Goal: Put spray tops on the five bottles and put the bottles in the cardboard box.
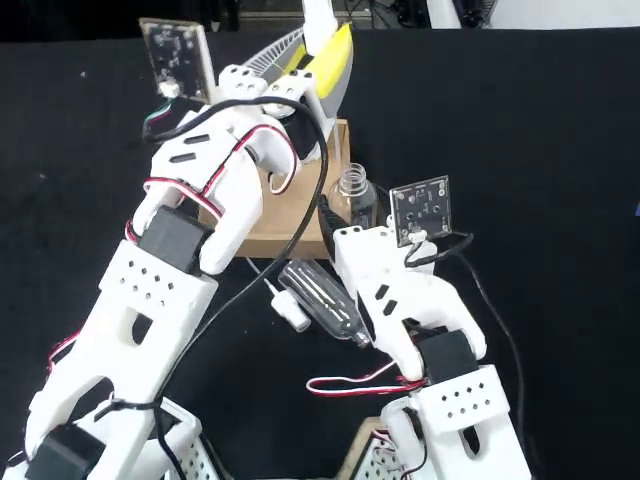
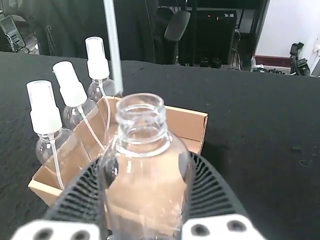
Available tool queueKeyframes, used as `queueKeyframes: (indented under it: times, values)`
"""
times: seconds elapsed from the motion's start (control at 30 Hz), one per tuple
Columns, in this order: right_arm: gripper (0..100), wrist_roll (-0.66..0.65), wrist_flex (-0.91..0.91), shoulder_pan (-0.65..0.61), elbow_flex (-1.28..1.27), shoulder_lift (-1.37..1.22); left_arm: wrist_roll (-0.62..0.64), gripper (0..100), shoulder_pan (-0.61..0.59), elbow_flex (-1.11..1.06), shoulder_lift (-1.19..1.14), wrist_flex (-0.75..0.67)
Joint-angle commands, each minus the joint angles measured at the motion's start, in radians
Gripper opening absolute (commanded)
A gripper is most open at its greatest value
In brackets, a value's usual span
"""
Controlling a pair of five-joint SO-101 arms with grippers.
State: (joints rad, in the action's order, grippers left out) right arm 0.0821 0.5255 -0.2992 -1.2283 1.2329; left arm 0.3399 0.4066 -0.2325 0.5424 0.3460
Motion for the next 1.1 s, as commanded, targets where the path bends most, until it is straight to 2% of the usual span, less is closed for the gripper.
queueKeyframes:
  times: [0.0, 0.3, 0.83, 1.07]
  values:
    - [2.8, -0.002, -0.015, -0.015, 0.008, 0.024, 0.011, 10, 0.010, 0.093, 0.014, 0.071]
    - [2.8, -0.002, -0.015, -0.015, 0.007, 0.025, 0.008, 10, 0.064, 0.022, 0.014, -0.023]
    - [2.8, -0.002, -0.015, -0.015, 0.007, 0.030, 0.006, 10, 0.067, 0.013, 0.014, -0.015]
    - [2.8, -0.002, -0.014, -0.015, 0.007, 0.030, 0.006, 10, 0.067, -0.058, 0.014, -0.017]
